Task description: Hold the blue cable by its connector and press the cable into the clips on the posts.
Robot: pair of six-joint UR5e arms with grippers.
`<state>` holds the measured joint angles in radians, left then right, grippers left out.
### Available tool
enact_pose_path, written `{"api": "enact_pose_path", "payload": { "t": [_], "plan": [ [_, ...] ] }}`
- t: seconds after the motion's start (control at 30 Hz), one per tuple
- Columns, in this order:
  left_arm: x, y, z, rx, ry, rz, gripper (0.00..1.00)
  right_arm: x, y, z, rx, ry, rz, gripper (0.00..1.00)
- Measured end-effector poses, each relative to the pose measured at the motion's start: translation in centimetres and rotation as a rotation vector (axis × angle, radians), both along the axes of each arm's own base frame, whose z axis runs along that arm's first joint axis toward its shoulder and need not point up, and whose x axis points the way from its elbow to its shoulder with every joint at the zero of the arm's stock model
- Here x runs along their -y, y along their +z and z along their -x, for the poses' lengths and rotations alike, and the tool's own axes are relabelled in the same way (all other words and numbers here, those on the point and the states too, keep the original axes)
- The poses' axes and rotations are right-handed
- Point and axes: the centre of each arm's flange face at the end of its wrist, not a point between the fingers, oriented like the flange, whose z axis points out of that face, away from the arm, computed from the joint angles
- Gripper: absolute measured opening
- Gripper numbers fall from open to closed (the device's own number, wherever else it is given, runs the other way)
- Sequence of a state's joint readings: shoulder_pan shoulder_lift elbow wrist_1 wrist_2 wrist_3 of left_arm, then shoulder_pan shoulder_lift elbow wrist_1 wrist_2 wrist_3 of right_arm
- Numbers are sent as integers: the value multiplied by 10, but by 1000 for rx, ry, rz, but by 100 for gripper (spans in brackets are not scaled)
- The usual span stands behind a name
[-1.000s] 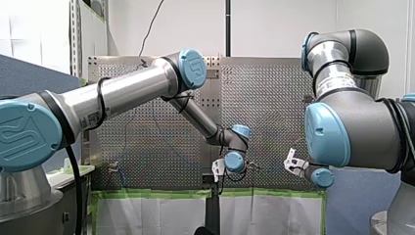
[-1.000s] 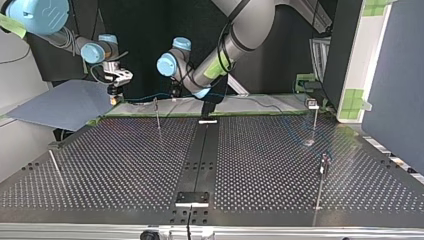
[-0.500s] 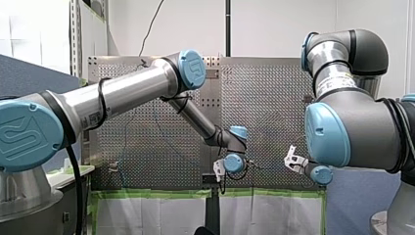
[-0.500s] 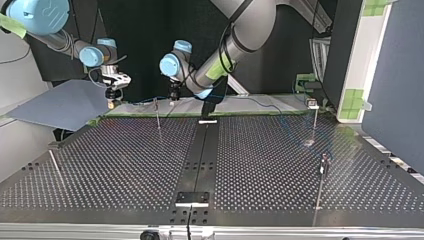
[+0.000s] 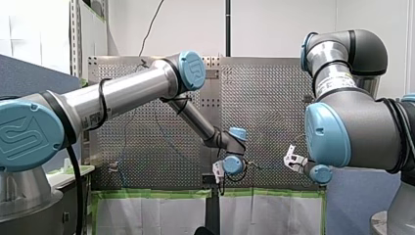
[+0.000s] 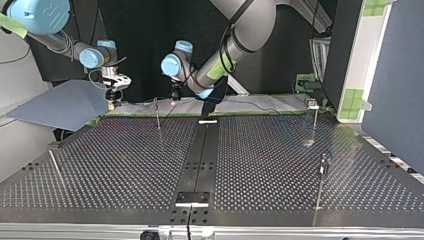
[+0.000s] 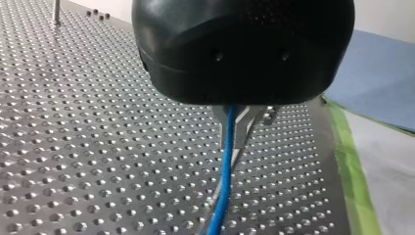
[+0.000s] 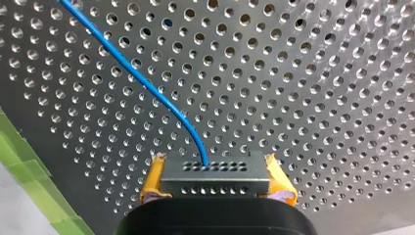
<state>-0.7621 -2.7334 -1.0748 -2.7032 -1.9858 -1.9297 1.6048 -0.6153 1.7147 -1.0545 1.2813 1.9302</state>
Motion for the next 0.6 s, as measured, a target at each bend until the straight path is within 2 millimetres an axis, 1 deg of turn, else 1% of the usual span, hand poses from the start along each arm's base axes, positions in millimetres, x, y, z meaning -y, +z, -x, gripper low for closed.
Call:
{"api": "enact_pose_path", "payload": {
  "t": [0.13,0.23,0.37,0.6],
  "plan": [
    [-4,-22,1,-29,-13,-22,0,1,1,-2,1,7,5,0],
    [-7,-30,-3,-40,-22,-25,0,2,2,-4,1,7,7,0],
    [-9,-28,-15,-40,-31,-12,0,4,3,-5,3,9,12,0],
    [-9,-18,-31,-32,-41,6,0,11,7,-3,15,1,15,0]
  ]
}}
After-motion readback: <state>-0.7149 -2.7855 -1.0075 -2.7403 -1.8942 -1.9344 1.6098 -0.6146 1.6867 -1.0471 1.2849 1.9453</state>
